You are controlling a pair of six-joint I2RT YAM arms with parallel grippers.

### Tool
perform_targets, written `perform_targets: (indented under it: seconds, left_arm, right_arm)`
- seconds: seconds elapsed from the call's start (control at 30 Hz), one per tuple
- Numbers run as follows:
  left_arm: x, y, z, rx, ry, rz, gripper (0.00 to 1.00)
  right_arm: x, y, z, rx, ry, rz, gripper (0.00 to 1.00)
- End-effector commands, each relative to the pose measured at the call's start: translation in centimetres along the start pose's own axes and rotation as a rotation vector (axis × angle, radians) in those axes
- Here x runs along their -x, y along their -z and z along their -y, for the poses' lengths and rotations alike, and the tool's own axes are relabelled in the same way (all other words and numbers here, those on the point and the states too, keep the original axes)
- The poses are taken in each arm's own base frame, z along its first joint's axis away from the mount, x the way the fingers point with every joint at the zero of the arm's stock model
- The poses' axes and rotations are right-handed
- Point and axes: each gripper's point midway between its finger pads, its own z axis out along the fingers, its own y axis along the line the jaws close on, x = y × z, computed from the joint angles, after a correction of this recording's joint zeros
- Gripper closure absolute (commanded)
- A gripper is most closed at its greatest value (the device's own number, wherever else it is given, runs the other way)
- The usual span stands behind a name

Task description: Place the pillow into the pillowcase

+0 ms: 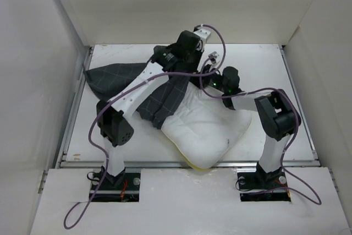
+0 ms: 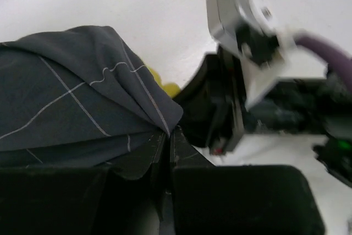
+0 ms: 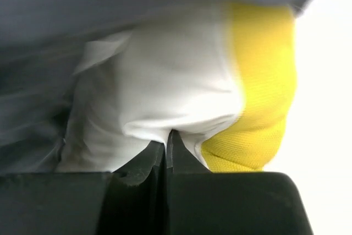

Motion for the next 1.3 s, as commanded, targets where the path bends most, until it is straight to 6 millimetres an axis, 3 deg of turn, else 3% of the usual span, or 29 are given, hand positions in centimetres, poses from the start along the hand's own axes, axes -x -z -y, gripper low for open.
perform_targets:
  seconds: [0.0,0.07,0.13,0.17,0.27,0.3,0.33,0.37,0.43,0.5,0.53,0.6,0.7,0.8,0.83,0.87,0.9,0.97,1.0,1.03,1.07,1.13,1.2,1.23,1.27]
  left_arm:
    - [2.7,4.7,5.1,-0.199,-0.002,0.152,1.00]
    - [1.7,4.4,5.5,-0.220,0.007,0.129,1.00]
    - [1.0,2.8,5.2,-0.194,-0.004,0.105,1.00]
    - [0.9,1.9,3.8,-0.108,-0.001,0.097,1.00]
    - [2.1,-0.9,0.7,0.060,0.073,0.073,1.00]
    - [1.6,-3.0,-0.4,0.095,0.094,0.041,1.00]
    - [4.2,-2.1,-2.5,0.132,0.138,0.096,1.00]
    - [4.8,-2.4,-3.5,0.156,0.160,0.113,1.00]
    - [5.6,-2.6,-4.6,0.169,0.176,0.144,1.00]
    - [6.7,-2.0,-4.6,0.160,0.184,0.195,0.87]
    - [7.1,-1.4,-4.4,0.145,0.164,0.212,0.87]
    - [5.7,-2.3,-3.4,0.106,0.137,0.180,0.87]
    - [4.1,-2.4,1.0,-0.027,0.035,0.135,0.99]
    - [2.3,-1.2,6.0,-0.195,-0.079,0.093,1.00]
    - [1.8,-0.9,7.3,-0.237,-0.105,0.088,1.00]
    - [1.2,-0.2,9.0,-0.308,-0.135,0.085,1.00]
    - [-0.1,0.8,10.7,-0.357,-0.176,0.064,1.00]
    - [-1.3,1.3,11.7,-0.377,-0.192,0.053,1.00]
    - [-1.5,2.0,11.8,-0.390,-0.181,0.054,1.00]
    - [-3.7,1.0,11.6,-0.385,-0.170,0.014,1.00]
    - [-4.8,0.7,11.5,-0.383,-0.146,-0.005,1.00]
    - [-8.1,-0.1,11.3,-0.372,-0.087,-0.079,1.00]
    - [-9.5,-0.7,10.8,-0.343,-0.066,-0.110,1.00]
    - [-9.4,-0.9,10.2,-0.319,-0.034,-0.110,0.95]
    - [-9.5,-1.1,9.2,-0.292,-0.015,-0.119,0.92]
  right_arm:
    - [5.9,1.1,-2.6,0.131,-0.048,0.293,1.00]
    - [6.4,2.1,-3.3,0.171,-0.044,0.322,1.00]
    - [6.5,2.9,-4.3,0.239,-0.014,0.329,1.00]
    - [7.1,3.1,-5.0,0.257,0.001,0.333,1.00]
    - [6.4,4.5,-6.8,0.278,0.015,0.295,1.00]
    - [5.9,4.7,-7.3,0.273,0.039,0.283,1.00]
    - [5.5,5.1,-7.3,0.257,0.047,0.267,1.00]
    - [3.3,5.2,-6.9,0.220,0.013,0.196,1.00]
    - [3.0,5.4,-7.7,0.191,0.074,0.171,1.00]
    - [1.3,4.9,-8.1,0.156,0.072,0.111,1.00]
    - [0.8,4.9,-8.3,0.150,0.094,0.102,1.00]
    - [0.8,4.7,-8.3,0.139,0.091,0.110,1.00]
    - [1.5,3.5,-7.7,0.131,0.092,0.119,1.00]
    - [1.7,2.4,-6.9,0.119,0.066,0.140,1.00]
    - [3.1,2.2,-6.5,0.119,0.075,0.182,1.00]
    - [3.0,2.0,-5.7,0.110,0.064,0.189,1.00]
    - [3.2,2.1,-5.4,0.110,0.045,0.201,1.00]
    - [5.2,3.1,-4.5,0.091,0.045,0.304,1.00]
    - [5.1,3.6,-3.9,0.079,-0.006,0.329,1.00]
    - [5.4,4.2,-3.3,0.071,-0.022,0.363,1.00]
    - [6.4,5.5,-3.0,0.083,-0.008,0.423,1.00]
    - [6.2,6.0,-2.1,0.081,-0.059,0.438,1.00]
    - [5.5,6.2,-1.3,0.054,-0.078,0.416,1.00]
    - [5.1,6.5,-0.8,0.032,-0.092,0.402,0.94]
    - [4.8,6.7,-0.8,0.022,-0.090,0.392,0.81]
